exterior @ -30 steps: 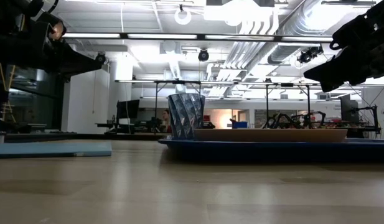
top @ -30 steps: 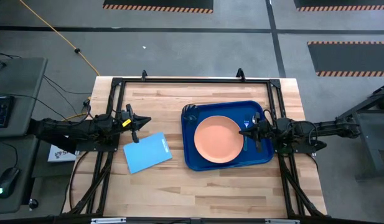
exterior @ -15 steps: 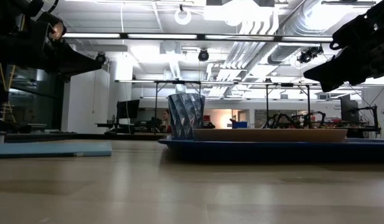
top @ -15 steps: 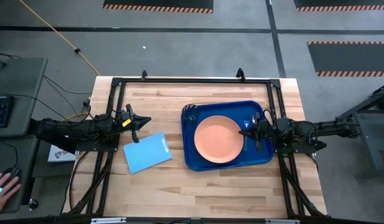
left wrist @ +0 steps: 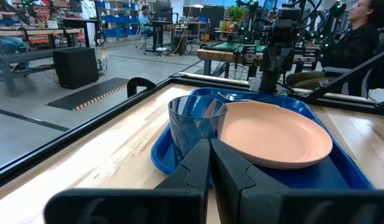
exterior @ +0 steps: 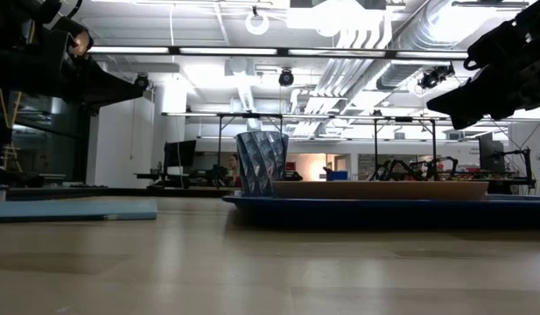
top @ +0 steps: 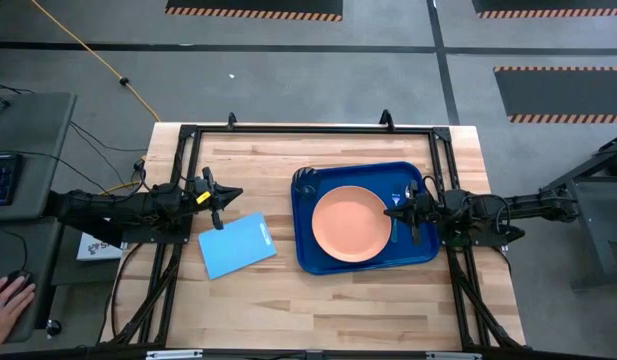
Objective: Pick and place plate/cup/fork/spoon on tray
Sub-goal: Return to Home Position
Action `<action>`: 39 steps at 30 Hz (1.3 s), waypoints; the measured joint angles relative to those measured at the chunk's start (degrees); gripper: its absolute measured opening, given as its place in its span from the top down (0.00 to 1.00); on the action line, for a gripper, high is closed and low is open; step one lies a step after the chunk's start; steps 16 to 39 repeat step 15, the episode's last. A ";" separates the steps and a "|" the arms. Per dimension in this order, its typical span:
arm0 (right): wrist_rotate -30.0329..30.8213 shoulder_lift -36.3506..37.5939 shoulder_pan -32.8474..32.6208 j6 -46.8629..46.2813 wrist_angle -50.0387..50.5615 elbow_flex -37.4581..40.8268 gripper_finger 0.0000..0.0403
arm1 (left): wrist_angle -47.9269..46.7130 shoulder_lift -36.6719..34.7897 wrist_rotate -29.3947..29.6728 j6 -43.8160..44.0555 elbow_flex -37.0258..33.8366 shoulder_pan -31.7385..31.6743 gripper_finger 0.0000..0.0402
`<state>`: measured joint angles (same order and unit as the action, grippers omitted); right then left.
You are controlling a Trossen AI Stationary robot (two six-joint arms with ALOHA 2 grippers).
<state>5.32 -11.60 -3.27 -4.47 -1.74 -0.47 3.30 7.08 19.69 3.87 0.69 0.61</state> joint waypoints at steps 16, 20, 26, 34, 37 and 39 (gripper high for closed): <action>-0.37 -0.01 0.00 0.00 0.02 0.00 1.00 | 0.01 -0.01 0.00 -0.01 0.00 0.02 0.99; -0.37 -0.01 0.00 0.00 0.02 0.00 1.00 | 0.01 -0.01 0.00 -0.01 0.00 0.02 0.99; -0.37 -0.01 0.00 0.00 0.02 0.00 1.00 | 0.01 -0.01 0.00 -0.01 0.00 0.02 0.99; -0.37 -0.01 0.00 0.00 0.02 0.00 1.00 | 0.01 -0.01 0.00 -0.01 0.00 0.02 0.99; -0.37 -0.01 0.00 0.00 0.02 0.00 1.00 | 0.01 -0.01 0.00 -0.01 0.00 0.02 0.99; -0.37 -0.01 0.00 0.00 0.02 0.00 1.00 | 0.01 -0.01 0.00 -0.01 0.00 0.02 0.99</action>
